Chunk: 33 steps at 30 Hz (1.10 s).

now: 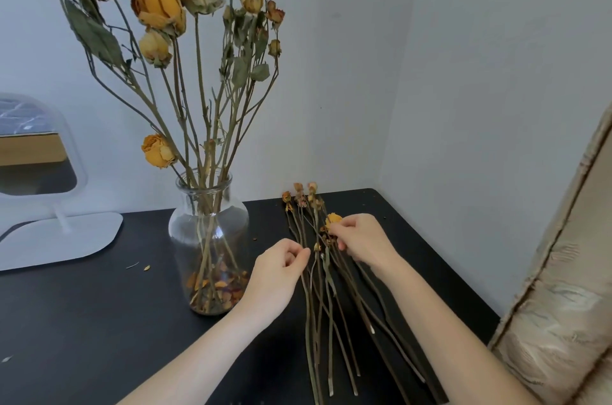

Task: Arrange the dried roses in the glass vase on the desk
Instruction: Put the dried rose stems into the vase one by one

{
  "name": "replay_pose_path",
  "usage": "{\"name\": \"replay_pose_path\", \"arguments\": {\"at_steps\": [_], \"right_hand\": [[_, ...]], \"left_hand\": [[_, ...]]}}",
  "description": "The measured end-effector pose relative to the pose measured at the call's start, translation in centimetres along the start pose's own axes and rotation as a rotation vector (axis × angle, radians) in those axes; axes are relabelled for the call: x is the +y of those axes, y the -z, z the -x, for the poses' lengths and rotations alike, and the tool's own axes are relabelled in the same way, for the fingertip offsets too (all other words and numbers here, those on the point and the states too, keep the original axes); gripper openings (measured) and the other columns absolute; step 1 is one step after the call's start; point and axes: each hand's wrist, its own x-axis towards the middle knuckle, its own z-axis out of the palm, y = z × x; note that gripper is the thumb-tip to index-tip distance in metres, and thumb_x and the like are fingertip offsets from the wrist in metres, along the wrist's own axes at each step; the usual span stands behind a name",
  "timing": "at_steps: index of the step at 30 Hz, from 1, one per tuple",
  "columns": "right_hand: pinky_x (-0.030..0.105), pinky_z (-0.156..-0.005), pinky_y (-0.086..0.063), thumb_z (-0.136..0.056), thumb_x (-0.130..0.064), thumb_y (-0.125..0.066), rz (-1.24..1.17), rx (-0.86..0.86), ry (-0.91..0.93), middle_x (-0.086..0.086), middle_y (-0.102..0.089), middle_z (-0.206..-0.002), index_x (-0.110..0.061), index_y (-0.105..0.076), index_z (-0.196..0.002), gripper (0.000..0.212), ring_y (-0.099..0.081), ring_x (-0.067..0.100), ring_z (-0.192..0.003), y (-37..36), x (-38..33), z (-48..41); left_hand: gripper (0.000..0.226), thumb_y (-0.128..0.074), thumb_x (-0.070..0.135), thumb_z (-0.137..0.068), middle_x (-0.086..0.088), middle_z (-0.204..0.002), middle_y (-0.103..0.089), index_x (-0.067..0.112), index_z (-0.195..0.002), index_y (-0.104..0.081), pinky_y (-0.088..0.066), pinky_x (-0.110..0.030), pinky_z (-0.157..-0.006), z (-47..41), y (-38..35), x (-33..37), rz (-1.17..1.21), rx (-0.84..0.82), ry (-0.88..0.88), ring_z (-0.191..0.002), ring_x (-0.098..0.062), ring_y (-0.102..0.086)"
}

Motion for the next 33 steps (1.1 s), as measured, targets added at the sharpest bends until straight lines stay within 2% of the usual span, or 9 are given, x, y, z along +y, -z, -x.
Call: {"name": "replay_pose_path", "arguments": {"at_steps": [7,9,16,19,22,24,27,29,33], "right_hand": [[0.015,-0.043,-0.035,-0.089,-0.021,-0.055,-0.203,0.061,0.080,-0.004,-0.052,-0.049,-0.013,-0.061,-0.062,0.029,-0.040,-0.001,-0.033,0.6,-3.0,1.2],[0.018,-0.047,-0.036,-0.089,-0.021,-0.055,-0.175,0.058,0.059,-0.004,-0.052,-0.050,-0.011,-0.065,-0.068,0.025,-0.042,0.000,-0.036,0.4,-3.4,1.1],[0.018,-0.042,-0.035,-0.088,-0.019,-0.058,0.072,-0.013,-0.169,-0.002,-0.048,-0.050,-0.012,-0.056,-0.059,0.030,-0.041,0.007,-0.040,-1.5,-1.2,0.2],[0.022,-0.055,-0.044,-0.087,-0.021,-0.062,0.165,-0.047,-0.180,-0.001,-0.055,-0.054,-0.012,-0.061,-0.062,0.027,-0.051,0.008,-0.048,-2.1,-0.3,0.0],[0.029,-0.074,-0.051,-0.086,-0.025,-0.063,0.305,-0.062,-0.166,0.005,-0.066,-0.077,-0.008,-0.069,-0.082,0.018,-0.064,0.015,-0.074,-2.4,0.0,-0.2],[0.025,-0.065,-0.049,-0.086,-0.025,-0.064,0.262,-0.089,-0.188,0.004,-0.064,-0.073,-0.007,-0.068,-0.084,0.018,-0.060,0.013,-0.066,-2.4,0.1,-0.3],[0.019,-0.043,-0.035,-0.087,-0.022,-0.061,0.113,-0.138,-0.257,-0.001,-0.046,-0.050,-0.010,-0.061,-0.066,0.024,-0.039,0.009,-0.041,-2.2,0.1,-0.1],[0.018,-0.039,-0.030,-0.088,-0.018,-0.058,0.088,-0.141,-0.263,-0.003,-0.043,-0.046,-0.012,-0.058,-0.058,0.030,-0.034,0.008,-0.037,-2.0,0.3,0.1],[0.016,-0.035,-0.026,-0.089,-0.014,-0.055,-0.011,-0.169,-0.277,-0.003,-0.045,-0.048,-0.010,-0.065,-0.071,0.021,-0.031,0.006,-0.036,-1.5,0.4,0.3]], "left_hand": [[0.010,-0.053,0.024,-0.090,0.010,-0.050,-0.049,0.025,-0.087,-0.061,-0.035,-0.012,-0.046,3.0,3.9,2.0,0.141,0.125,-0.162,-0.045,0.000,-0.042],[0.009,-0.053,0.022,-0.090,0.013,-0.051,-0.051,0.025,-0.087,-0.062,-0.035,-0.009,-0.045,3.7,4.8,2.0,0.140,0.157,-0.157,-0.044,0.001,-0.044],[0.010,-0.055,0.021,-0.090,0.008,-0.050,-0.047,0.021,-0.085,-0.063,-0.034,-0.010,-0.044,4.4,5.3,1.7,0.133,0.173,-0.110,-0.042,0.000,-0.041],[0.009,-0.056,0.020,-0.090,0.009,-0.048,-0.047,0.021,-0.086,-0.063,-0.036,-0.010,-0.045,4.1,5.0,1.7,0.115,0.168,-0.106,-0.042,0.000,-0.043],[0.009,-0.056,0.020,-0.090,0.008,-0.050,-0.049,0.025,-0.085,-0.062,-0.039,-0.011,-0.050,3.6,4.7,1.6,0.097,0.170,-0.110,-0.046,-0.001,-0.046],[0.009,-0.056,0.021,-0.090,0.006,-0.052,-0.050,0.027,-0.085,-0.062,-0.040,-0.011,-0.052,3.4,4.5,1.4,0.088,0.166,-0.117,-0.049,-0.001,-0.048],[0.010,-0.057,0.021,-0.089,0.007,-0.051,-0.051,0.028,-0.084,-0.062,-0.041,-0.010,-0.054,3.2,4.3,1.1,0.077,0.160,-0.118,-0.050,0.000,-0.049],[0.012,-0.057,0.021,-0.089,0.007,-0.051,-0.051,0.030,-0.082,-0.061,-0.042,-0.010,-0.054,3.0,4.1,0.8,0.074,0.161,-0.113,-0.050,0.000,-0.050],[0.015,-0.058,0.022,-0.089,0.005,-0.053,-0.052,0.033,-0.078,-0.059,-0.043,-0.009,-0.055,2.5,3.5,0.1,0.036,0.163,-0.083,-0.051,-0.001,-0.051]]}}
